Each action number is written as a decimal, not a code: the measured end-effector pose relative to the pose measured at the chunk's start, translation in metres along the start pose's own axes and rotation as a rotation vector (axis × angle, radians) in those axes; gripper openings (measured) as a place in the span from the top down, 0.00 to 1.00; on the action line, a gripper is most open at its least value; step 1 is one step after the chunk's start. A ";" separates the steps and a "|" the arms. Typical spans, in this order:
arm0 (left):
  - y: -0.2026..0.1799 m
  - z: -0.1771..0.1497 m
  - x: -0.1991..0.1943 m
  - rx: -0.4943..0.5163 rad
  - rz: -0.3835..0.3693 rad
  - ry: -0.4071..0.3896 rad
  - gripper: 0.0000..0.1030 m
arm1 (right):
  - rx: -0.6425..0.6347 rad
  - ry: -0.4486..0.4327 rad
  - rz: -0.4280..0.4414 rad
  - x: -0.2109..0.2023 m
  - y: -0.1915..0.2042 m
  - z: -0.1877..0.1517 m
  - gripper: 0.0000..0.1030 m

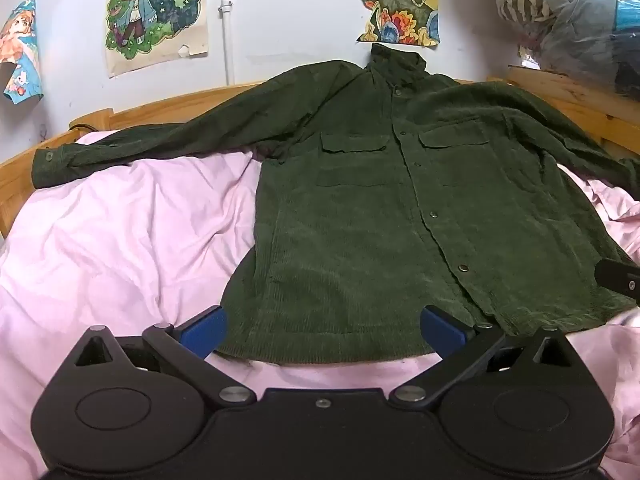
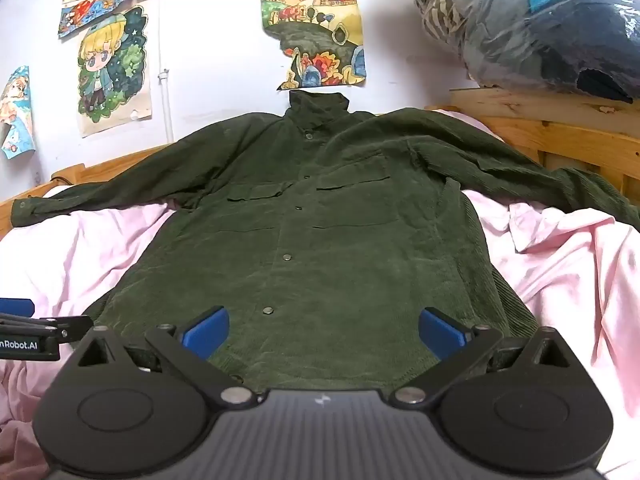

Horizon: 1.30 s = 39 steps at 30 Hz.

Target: Fold large clothes

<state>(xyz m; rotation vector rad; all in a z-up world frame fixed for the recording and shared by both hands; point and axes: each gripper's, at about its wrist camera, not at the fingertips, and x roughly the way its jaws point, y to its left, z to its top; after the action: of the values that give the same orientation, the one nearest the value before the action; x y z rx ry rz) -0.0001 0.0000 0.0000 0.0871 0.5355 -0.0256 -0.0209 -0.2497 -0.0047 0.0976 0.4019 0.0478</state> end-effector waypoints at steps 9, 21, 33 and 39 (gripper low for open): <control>-0.003 0.001 -0.002 0.000 -0.001 0.004 0.01 | -0.001 0.003 -0.001 0.001 0.000 0.000 0.00; -0.005 0.003 -0.004 -0.001 -0.006 0.005 0.01 | 0.002 0.008 -0.001 0.000 0.001 0.000 0.00; -0.002 -0.001 0.000 -0.001 -0.016 0.006 0.01 | 0.003 0.011 0.000 -0.001 0.002 0.000 0.00; -0.002 -0.001 -0.001 -0.001 -0.017 0.007 0.01 | 0.003 0.013 -0.001 -0.001 0.003 0.000 0.00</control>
<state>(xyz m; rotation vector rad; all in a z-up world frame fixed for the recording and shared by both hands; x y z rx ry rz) -0.0010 -0.0016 -0.0006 0.0818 0.5436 -0.0420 -0.0221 -0.2471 -0.0041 0.1002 0.4146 0.0470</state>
